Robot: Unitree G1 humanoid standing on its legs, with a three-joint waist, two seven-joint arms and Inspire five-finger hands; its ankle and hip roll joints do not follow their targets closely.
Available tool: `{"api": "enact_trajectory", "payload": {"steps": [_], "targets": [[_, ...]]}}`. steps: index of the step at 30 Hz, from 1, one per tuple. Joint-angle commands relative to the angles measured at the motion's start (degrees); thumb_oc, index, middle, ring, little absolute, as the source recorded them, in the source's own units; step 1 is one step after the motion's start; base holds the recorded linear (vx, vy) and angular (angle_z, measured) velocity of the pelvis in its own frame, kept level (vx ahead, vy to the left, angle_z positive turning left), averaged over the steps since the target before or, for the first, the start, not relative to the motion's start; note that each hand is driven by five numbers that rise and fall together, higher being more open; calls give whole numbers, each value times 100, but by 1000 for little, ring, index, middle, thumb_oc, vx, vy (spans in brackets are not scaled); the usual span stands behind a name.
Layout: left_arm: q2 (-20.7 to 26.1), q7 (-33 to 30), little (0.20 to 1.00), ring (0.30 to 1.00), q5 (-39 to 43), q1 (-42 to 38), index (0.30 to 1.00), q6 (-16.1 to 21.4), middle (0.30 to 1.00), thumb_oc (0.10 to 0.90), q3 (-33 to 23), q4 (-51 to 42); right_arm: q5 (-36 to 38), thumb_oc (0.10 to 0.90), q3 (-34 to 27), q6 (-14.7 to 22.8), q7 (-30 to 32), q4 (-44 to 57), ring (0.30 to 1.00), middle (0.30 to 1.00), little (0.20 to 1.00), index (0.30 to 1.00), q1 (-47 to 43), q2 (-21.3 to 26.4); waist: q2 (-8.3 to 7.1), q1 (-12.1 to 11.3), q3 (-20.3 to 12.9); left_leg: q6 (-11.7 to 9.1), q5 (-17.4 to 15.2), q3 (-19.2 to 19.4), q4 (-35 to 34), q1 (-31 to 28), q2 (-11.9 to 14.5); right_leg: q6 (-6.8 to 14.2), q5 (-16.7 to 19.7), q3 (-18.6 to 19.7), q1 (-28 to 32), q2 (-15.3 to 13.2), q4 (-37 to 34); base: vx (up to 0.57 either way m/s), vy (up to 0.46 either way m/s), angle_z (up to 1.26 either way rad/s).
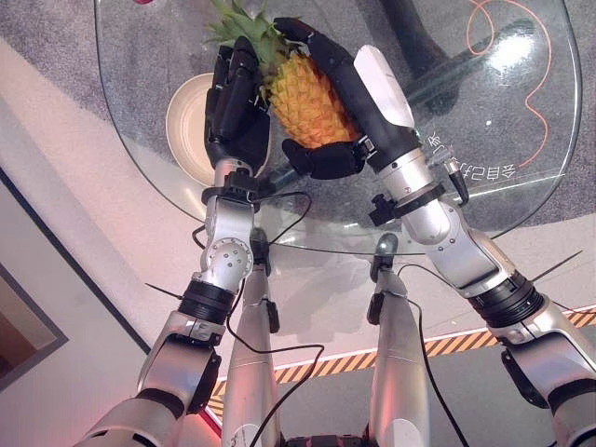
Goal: Pick up the fruit to the plate
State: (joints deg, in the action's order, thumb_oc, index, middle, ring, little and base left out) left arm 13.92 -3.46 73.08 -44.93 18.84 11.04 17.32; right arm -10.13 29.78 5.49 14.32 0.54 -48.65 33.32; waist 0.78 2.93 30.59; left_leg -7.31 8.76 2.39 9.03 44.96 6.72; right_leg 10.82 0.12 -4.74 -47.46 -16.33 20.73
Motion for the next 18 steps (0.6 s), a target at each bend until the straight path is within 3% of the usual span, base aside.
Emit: {"api": "enact_trajectory", "payload": {"steps": [1,18], "targets": [[-24,258,200,300,-619,-639,300,387,300,100,144,-1078,-235,800,-691,365,517,603,900,900,900,900,-457,-102,-164,-155,-80,133,-516,-30,526,-43,-151,-121,574,-402,284,154,-704,0,0,0],[-25,-445,200,300,-1183,-601,300,889,300,100,-106,-1035,-366,800,-853,339,714,583,900,900,900,900,-434,-104,-175,-180,-80,118,-519,-49,534,-40,-145,-129,549,-422,297,151,-693,0,0,0]]}}
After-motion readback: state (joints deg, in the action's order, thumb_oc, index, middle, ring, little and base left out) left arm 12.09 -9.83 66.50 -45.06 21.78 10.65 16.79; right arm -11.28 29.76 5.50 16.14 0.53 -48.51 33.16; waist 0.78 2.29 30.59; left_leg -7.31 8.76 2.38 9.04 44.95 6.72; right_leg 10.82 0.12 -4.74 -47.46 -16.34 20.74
